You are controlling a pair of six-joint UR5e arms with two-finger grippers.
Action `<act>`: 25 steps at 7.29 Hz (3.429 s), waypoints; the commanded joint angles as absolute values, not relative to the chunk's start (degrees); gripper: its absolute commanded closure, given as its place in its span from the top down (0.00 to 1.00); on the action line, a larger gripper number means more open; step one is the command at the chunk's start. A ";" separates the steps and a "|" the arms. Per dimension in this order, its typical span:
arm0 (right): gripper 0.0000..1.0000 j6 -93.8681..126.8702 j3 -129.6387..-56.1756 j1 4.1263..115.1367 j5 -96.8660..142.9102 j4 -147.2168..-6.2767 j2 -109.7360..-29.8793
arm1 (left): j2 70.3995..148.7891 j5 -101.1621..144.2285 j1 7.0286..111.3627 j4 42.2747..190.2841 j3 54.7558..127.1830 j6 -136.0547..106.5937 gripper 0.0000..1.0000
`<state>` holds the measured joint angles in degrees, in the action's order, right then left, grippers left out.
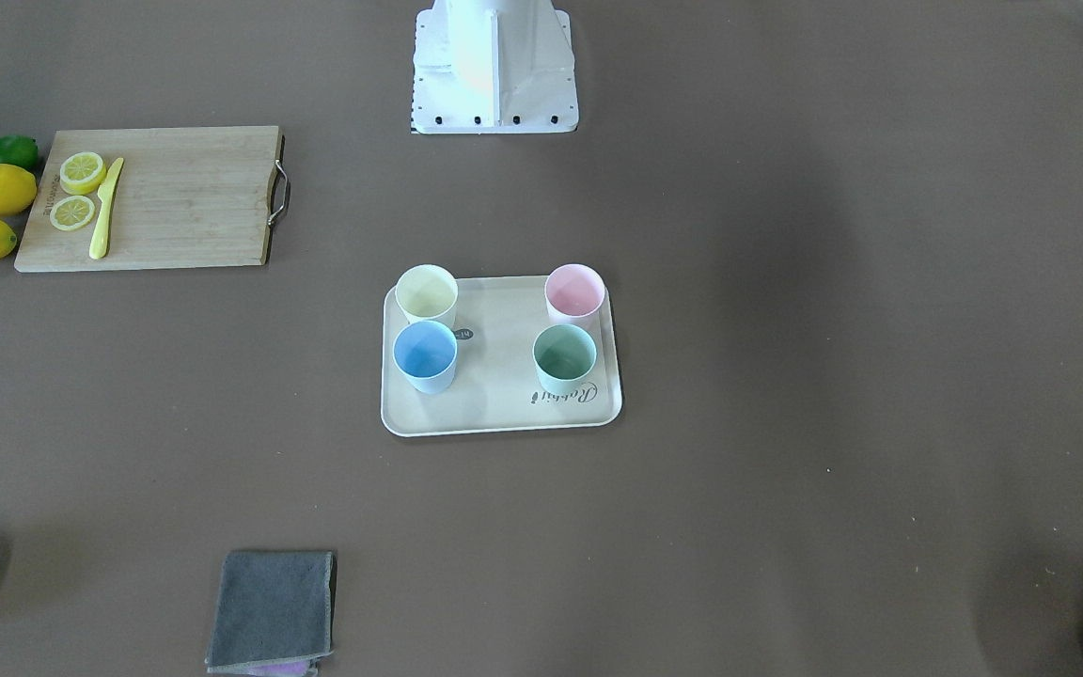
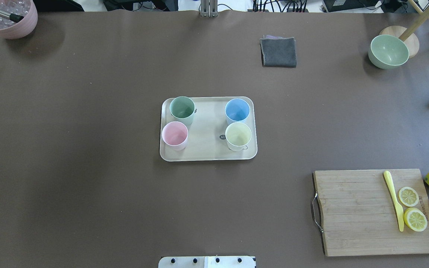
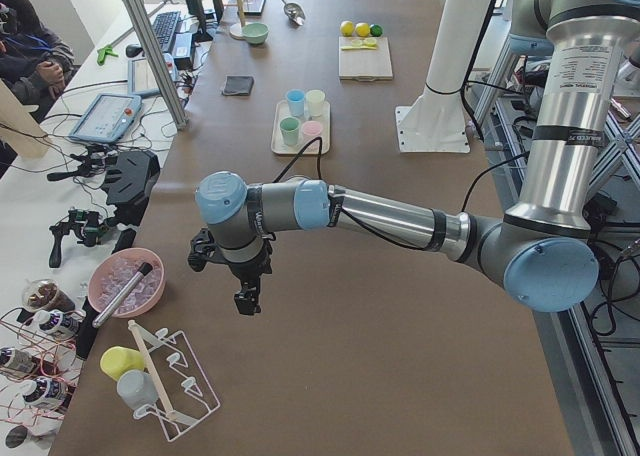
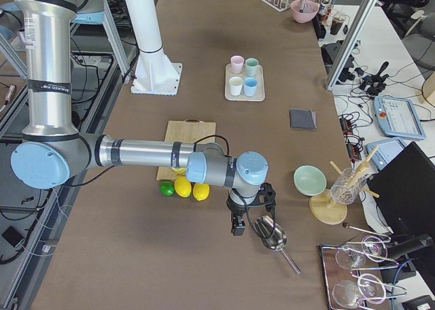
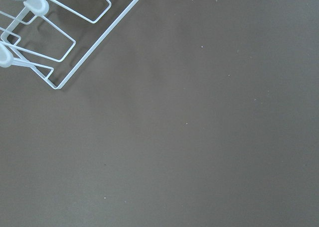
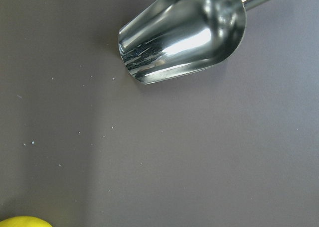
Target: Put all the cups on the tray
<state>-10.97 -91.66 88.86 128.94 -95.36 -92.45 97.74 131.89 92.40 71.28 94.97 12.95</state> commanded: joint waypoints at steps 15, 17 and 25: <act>1.00 -10.99 -92.20 88.86 129.37 -95.36 -92.64 | 92.73 132.44 92.90 76.90 95.54 2.81 0.98; 1.00 -10.99 -92.28 88.86 129.37 -95.36 -92.72 | 92.72 132.54 92.72 77.08 95.71 2.81 0.98; 1.00 -10.99 -92.46 88.86 130.08 -95.36 -92.81 | 92.90 132.10 92.72 77.34 95.80 3.25 0.98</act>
